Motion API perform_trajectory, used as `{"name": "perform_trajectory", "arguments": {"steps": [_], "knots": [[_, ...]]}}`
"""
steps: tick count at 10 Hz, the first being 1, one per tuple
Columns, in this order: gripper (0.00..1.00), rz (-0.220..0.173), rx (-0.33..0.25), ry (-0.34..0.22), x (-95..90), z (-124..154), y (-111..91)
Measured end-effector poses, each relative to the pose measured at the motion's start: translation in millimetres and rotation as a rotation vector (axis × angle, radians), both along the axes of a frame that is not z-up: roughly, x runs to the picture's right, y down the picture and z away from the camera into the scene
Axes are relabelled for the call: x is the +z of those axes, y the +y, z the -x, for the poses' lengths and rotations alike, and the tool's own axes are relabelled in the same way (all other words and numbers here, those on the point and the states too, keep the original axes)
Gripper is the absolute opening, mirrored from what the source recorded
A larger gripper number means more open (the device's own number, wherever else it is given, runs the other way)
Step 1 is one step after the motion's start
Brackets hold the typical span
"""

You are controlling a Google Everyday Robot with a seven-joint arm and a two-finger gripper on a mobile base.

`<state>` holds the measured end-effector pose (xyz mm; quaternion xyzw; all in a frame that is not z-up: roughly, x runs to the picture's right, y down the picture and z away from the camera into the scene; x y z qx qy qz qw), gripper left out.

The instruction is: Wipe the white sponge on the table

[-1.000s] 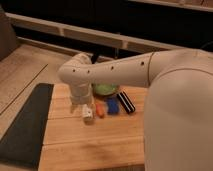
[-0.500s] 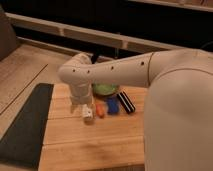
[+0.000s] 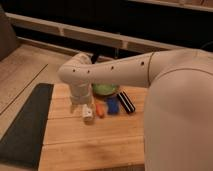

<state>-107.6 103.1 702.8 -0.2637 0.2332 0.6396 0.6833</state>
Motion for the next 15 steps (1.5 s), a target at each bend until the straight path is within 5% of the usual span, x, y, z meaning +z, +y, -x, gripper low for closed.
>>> {"name": "perform_trajectory", "arguments": {"steps": [4, 6, 9, 11, 13, 15], "knots": [[0.65, -0.004, -0.002, 0.0, -0.1, 0, -1], [0.65, -0.054, -0.017, -0.011, 5.0, -3, -13], [0.65, -0.307, -0.08, -0.123, 16.5, -26, -88], [0.65, -0.411, -0.107, -0.169, 15.6, -38, -120], [0.65, -0.411, -0.114, -0.172, 15.8, -37, -119], [0.65, -0.349, -0.144, -0.128, 33.0, -57, -99]]}}
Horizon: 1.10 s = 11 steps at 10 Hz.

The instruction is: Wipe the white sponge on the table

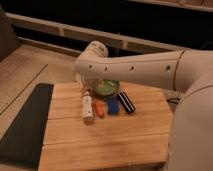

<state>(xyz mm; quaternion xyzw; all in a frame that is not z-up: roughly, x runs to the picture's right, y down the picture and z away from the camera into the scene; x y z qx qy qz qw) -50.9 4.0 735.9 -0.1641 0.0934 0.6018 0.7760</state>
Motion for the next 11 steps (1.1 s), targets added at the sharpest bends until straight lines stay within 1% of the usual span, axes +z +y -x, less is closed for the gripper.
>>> {"name": "perform_trajectory", "arguments": {"steps": [2, 3, 4, 5, 6, 7, 9, 11], "knots": [[0.65, 0.076, -0.033, 0.083, 31.9, -42, 23], [0.65, 0.093, -0.045, 0.105, 51.8, -60, 27], [0.65, 0.083, -0.051, 0.102, 64.6, -66, 22], [0.65, 0.065, -0.06, 0.082, 81.1, -69, 14], [0.65, 0.058, -0.067, 0.052, 93.1, -66, 11], [0.65, 0.068, -0.069, 0.021, 102.3, -61, 13], [0.65, 0.078, -0.07, -0.003, 109.4, -57, 15], [0.65, 0.078, -0.07, -0.002, 109.4, -57, 15]]}}
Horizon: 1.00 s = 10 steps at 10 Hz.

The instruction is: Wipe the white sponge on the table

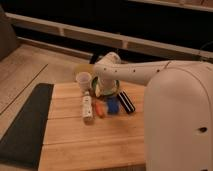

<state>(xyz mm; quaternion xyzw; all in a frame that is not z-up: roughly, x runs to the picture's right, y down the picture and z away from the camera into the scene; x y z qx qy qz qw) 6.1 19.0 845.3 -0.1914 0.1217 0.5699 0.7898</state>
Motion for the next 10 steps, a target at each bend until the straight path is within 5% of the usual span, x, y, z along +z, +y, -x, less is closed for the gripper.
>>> {"name": "perform_trajectory", "arguments": {"steps": [10], "knots": [[0.65, 0.189, -0.041, 0.208, 51.4, -30, 63]]}}
